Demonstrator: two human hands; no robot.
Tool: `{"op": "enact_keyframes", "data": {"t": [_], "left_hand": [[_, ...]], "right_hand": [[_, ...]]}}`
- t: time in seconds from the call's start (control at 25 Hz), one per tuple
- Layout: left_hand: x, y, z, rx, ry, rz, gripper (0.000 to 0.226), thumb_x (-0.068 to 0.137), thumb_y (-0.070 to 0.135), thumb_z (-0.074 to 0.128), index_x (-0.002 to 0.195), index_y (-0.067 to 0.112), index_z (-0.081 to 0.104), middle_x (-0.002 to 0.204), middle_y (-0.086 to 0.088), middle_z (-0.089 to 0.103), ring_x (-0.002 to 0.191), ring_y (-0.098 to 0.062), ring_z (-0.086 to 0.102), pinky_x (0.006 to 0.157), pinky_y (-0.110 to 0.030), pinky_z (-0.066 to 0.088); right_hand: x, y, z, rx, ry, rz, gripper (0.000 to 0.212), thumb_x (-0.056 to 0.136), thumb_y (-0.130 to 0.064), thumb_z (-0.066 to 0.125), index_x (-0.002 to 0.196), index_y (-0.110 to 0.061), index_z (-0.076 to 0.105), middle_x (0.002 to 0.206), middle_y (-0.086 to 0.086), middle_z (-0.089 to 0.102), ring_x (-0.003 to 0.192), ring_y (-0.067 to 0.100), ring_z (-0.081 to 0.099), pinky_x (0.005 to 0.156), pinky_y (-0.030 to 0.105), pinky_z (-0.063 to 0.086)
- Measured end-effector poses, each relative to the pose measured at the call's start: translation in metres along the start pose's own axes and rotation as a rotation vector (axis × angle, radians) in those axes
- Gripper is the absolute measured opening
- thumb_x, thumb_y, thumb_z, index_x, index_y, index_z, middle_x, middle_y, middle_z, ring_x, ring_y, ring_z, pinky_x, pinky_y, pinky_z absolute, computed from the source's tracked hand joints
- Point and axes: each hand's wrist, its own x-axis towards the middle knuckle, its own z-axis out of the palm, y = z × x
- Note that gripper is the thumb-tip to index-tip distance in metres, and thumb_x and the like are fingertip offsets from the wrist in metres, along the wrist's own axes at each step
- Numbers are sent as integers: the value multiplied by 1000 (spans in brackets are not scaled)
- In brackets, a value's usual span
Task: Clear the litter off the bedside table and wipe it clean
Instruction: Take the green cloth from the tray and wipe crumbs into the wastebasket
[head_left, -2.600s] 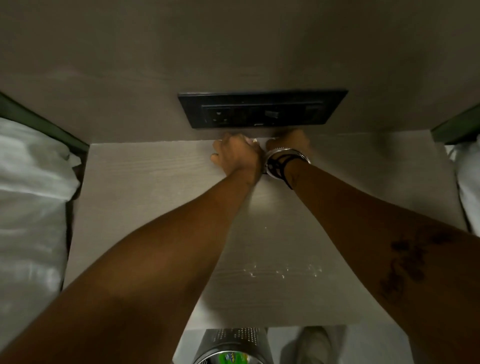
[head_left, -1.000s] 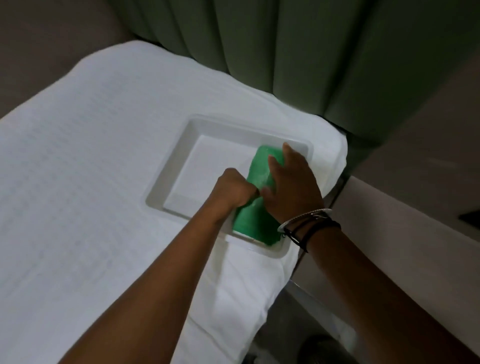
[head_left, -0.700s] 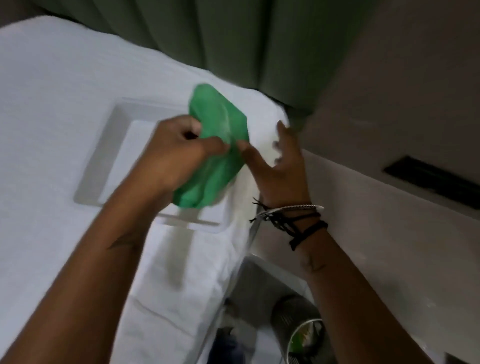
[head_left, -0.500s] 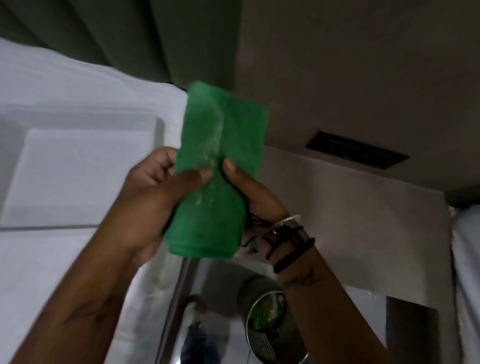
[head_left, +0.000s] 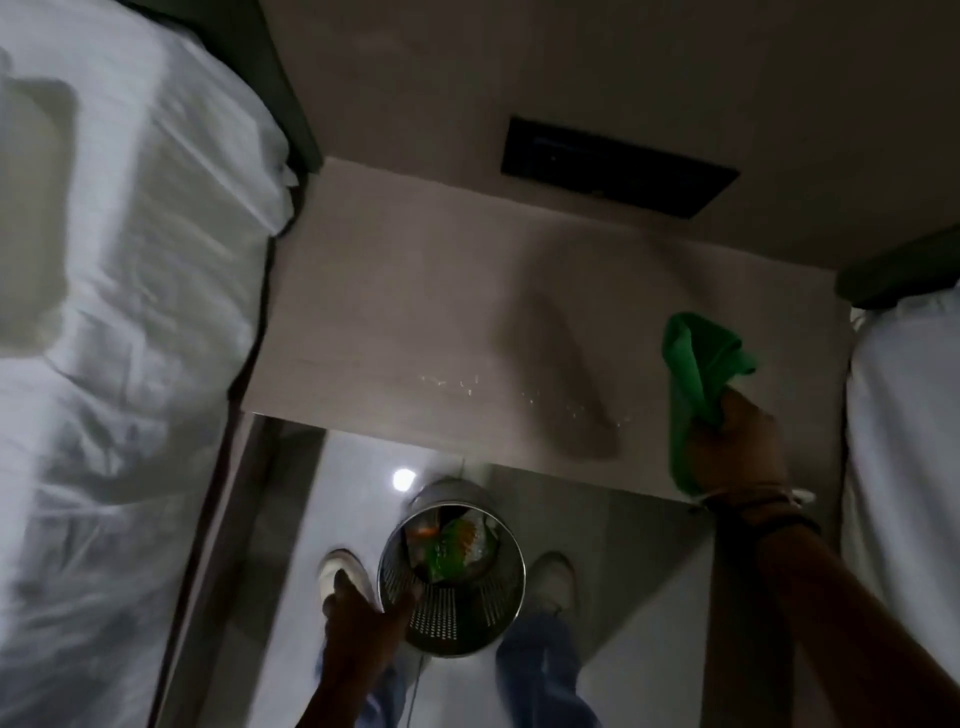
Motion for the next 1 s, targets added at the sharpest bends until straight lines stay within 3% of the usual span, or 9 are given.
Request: {"op": "enact_keyframes", "data": {"t": [0.08, 0.2, 0.24, 0.44, 0.56, 0.68, 0.76, 0.88, 1.0], "left_hand": [[20, -29, 31, -52, -112, -188, 98, 79, 41, 78, 150, -1, 24, 144, -33, 44, 126, -48, 52, 101, -50, 49], [33, -42, 54, -24, -106, -148, 23, 87, 13, 70, 105, 0, 62, 106, -27, 68, 97, -40, 68, 91, -48, 56], [33, -38, 55, 62, -86, -91, 6, 87, 9, 67, 86, 7, 61, 92, -17, 69, 87, -33, 68, 84, -42, 58], [37, 2, 53, -213, -36, 1, 13, 91, 11, 59, 82, 3, 63, 48, -1, 67, 36, -14, 66, 33, -22, 49], [41, 17, 62, -300, -98, -69, 22, 92, 15, 59, 83, -5, 64, 45, -10, 66, 36, -24, 66, 38, -30, 55], [38, 11, 73, -374, -137, -77, 27, 93, 15, 55, 77, -5, 63, 49, -18, 68, 45, -34, 68, 58, -50, 62], [41, 7, 74, -361, -138, -61, 28, 92, 17, 54, 81, -7, 65, 53, -21, 71, 48, -36, 69, 59, -50, 62], [44, 6, 67, -353, -127, -38, 27, 96, 20, 55, 97, -6, 64, 62, -22, 74, 45, -31, 69, 48, -37, 61], [45, 6, 56, -339, -130, 14, 30, 98, 24, 55, 105, -5, 61, 65, -21, 74, 43, -23, 66, 45, -31, 58]], "right_hand": [[30, 26, 14, -129, -46, 51, 25, 81, -3, 56, 106, -4, 57, 101, 30, 66, 89, 47, 61, 72, 43, 48], [55, 31, 60, -150, -87, 133, 30, 79, -16, 58, 107, -6, 58, 110, 26, 64, 97, 45, 60, 75, 41, 49], [57, 29, 78, -130, -72, 123, 35, 79, -16, 57, 112, -5, 57, 116, 26, 62, 104, 46, 57, 84, 44, 50], [38, -8, 150, -83, -56, 31, 68, 82, -17, 54, 141, 2, 27, 152, 26, 26, 140, 44, 20, 114, 58, 23], [1, -36, 184, -273, -142, -138, 66, 85, -20, 54, 142, -5, 26, 157, 24, 11, 142, 46, 8, 114, 61, 15], [-48, -56, 199, -321, -277, -326, 66, 75, -21, 62, 135, -15, 35, 157, 25, 6, 141, 49, 2, 113, 65, 10], [-83, -56, 202, -327, -392, -414, 66, 75, -30, 65, 134, -19, 37, 158, 22, 5, 142, 48, 1, 115, 64, 7], [-124, -52, 181, -216, -437, -505, 52, 85, -34, 46, 134, -19, 43, 157, 16, 20, 143, 41, 16, 114, 60, 23], [-91, -57, 148, 97, -310, -495, 55, 78, -18, 34, 128, -5, 52, 141, 21, 48, 131, 41, 43, 104, 57, 42]]}}
